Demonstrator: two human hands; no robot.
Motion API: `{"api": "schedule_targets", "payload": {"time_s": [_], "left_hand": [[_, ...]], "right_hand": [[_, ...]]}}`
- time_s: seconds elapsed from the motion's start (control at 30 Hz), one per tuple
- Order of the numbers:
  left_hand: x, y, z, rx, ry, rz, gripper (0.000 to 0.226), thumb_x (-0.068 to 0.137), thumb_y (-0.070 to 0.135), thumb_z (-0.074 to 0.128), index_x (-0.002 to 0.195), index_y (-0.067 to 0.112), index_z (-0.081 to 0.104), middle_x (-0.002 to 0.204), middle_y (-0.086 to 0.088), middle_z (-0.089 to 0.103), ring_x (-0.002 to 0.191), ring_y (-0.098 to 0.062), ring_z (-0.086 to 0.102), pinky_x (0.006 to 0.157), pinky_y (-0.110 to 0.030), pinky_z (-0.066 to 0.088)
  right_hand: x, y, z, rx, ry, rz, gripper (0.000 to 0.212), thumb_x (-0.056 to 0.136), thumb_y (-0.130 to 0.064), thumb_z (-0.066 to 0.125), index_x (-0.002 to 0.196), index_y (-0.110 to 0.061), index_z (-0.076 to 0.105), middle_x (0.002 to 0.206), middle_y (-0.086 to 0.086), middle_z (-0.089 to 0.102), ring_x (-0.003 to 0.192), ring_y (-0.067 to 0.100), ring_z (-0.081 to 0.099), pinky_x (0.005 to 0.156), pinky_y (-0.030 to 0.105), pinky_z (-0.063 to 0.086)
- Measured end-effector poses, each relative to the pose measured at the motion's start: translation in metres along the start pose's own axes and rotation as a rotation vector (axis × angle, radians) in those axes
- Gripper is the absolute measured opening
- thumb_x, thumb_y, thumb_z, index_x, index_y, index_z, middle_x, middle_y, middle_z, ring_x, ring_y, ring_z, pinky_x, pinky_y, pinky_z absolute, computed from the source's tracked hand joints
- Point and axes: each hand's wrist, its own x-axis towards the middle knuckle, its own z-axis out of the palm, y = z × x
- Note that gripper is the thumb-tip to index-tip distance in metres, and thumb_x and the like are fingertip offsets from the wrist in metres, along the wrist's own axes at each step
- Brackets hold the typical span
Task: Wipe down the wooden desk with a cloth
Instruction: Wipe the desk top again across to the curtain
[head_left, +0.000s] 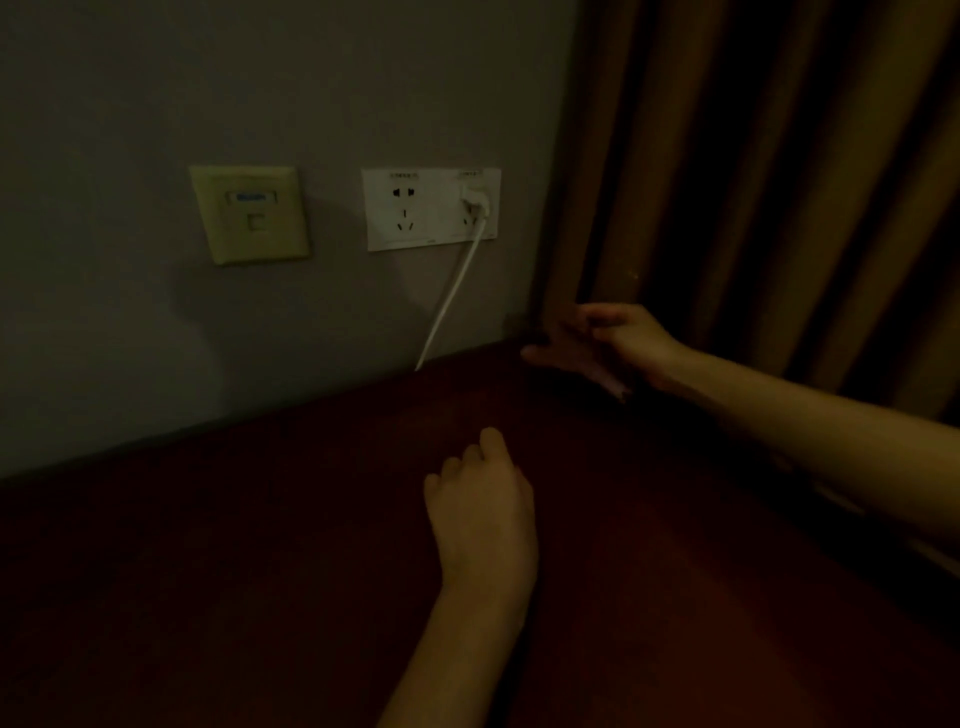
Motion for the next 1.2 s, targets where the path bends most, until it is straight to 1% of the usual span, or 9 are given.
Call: {"api": "schedule_targets", "payload": {"time_s": [0.13, 0.23, 0.47, 0.57, 0.7, 0.83, 0.9, 1.07, 1.2], "left_hand": [[0.000, 0.001, -0.006, -0.014, -0.046, 0.014, 0.013, 0.097, 0.029, 0.045, 0.106, 0.020, 0.050, 0.097, 0.002, 0.061, 0.088, -0.016, 0.058, 0.076, -0.032, 0.041], [0.001, 0.002, -0.008, -0.017, -0.066, 0.004, 0.016, 0.099, 0.029, 0.041, 0.110, 0.021, 0.049, 0.102, 0.002, 0.060, 0.093, -0.016, 0.057, 0.080, -0.031, 0.040], [0.001, 0.002, -0.009, -0.027, -0.081, 0.004, 0.016, 0.099, 0.031, 0.041, 0.110, 0.022, 0.048, 0.100, 0.003, 0.059, 0.090, -0.014, 0.056, 0.081, -0.030, 0.043], [0.001, 0.000, -0.010, -0.010, -0.083, 0.004, 0.015, 0.099, 0.031, 0.040, 0.110, 0.023, 0.047, 0.101, 0.004, 0.059, 0.091, -0.013, 0.056, 0.082, -0.030, 0.043], [0.002, 0.002, -0.011, -0.013, -0.072, 0.003, 0.014, 0.099, 0.030, 0.039, 0.107, 0.022, 0.047, 0.101, 0.003, 0.060, 0.092, -0.015, 0.057, 0.081, -0.030, 0.041], [0.001, 0.002, -0.007, 0.020, -0.059, -0.008, 0.010, 0.091, 0.027, 0.057, 0.097, 0.020, 0.054, 0.086, 0.001, 0.062, 0.077, -0.017, 0.060, 0.070, -0.032, 0.044], [0.001, 0.002, -0.003, 0.018, -0.002, -0.013, 0.017, 0.077, 0.022, 0.074, 0.082, 0.018, 0.058, 0.066, 0.001, 0.060, 0.058, -0.016, 0.057, 0.057, -0.029, 0.041], [-0.001, 0.001, -0.002, -0.017, -0.011, 0.015, 0.008, 0.088, 0.025, 0.061, 0.089, 0.019, 0.055, 0.076, 0.001, 0.061, 0.068, -0.017, 0.058, 0.064, -0.032, 0.044], [0.001, 0.001, -0.008, -0.010, -0.055, 0.024, 0.011, 0.097, 0.030, 0.046, 0.102, 0.022, 0.050, 0.093, 0.003, 0.060, 0.084, -0.015, 0.058, 0.076, -0.031, 0.045]], "right_hand": [[0.003, 0.013, 0.011, -0.500, -0.029, -0.006, 0.034, 0.099, -0.019, 0.045, 0.132, -0.012, 0.053, 0.133, 0.006, 0.054, 0.124, 0.018, 0.049, 0.095, 0.027, 0.040], [-0.003, 0.017, 0.020, -0.973, -0.106, -0.133, 0.063, 0.093, -0.056, 0.040, 0.144, -0.020, 0.037, 0.150, 0.002, 0.035, 0.137, 0.022, 0.034, 0.107, 0.032, 0.029], [0.034, 0.028, 0.034, -0.677, 0.017, -0.101, 0.042, 0.099, -0.035, 0.044, 0.138, -0.018, 0.047, 0.142, 0.002, 0.048, 0.129, 0.022, 0.046, 0.099, 0.023, 0.033], [0.026, 0.021, 0.054, -0.646, -0.063, -0.192, 0.035, 0.098, -0.023, 0.050, 0.132, -0.018, 0.054, 0.132, -0.002, 0.057, 0.123, 0.015, 0.051, 0.088, 0.009, 0.033], [-0.027, 0.028, 0.043, -0.611, -0.314, -0.390, 0.040, 0.097, -0.015, 0.049, 0.137, -0.018, 0.048, 0.136, -0.009, 0.052, 0.123, 0.000, 0.048, 0.102, 0.010, 0.032], [-0.029, 0.037, -0.010, -0.613, -0.190, -0.294, 0.037, 0.095, -0.005, 0.048, 0.132, -0.009, 0.051, 0.127, -0.005, 0.055, 0.115, 0.003, 0.053, 0.090, -0.001, 0.034], [0.001, 0.041, -0.013, -0.624, -0.097, -0.246, 0.036, 0.094, -0.003, 0.050, 0.130, -0.002, 0.052, 0.123, 0.003, 0.060, 0.113, 0.012, 0.057, 0.090, 0.003, 0.038], [0.067, 0.044, 0.025, -0.558, 0.083, -0.094, 0.035, 0.095, -0.007, 0.050, 0.128, -0.016, 0.057, 0.122, 0.001, 0.065, 0.117, 0.015, 0.057, 0.100, 0.025, 0.041], [0.020, 0.028, 0.015, -0.318, -0.167, -0.041, 0.038, 0.091, 0.008, 0.047, 0.122, -0.009, 0.059, 0.113, 0.000, 0.065, 0.103, 0.008, 0.064, 0.090, 0.020, 0.049]]}}
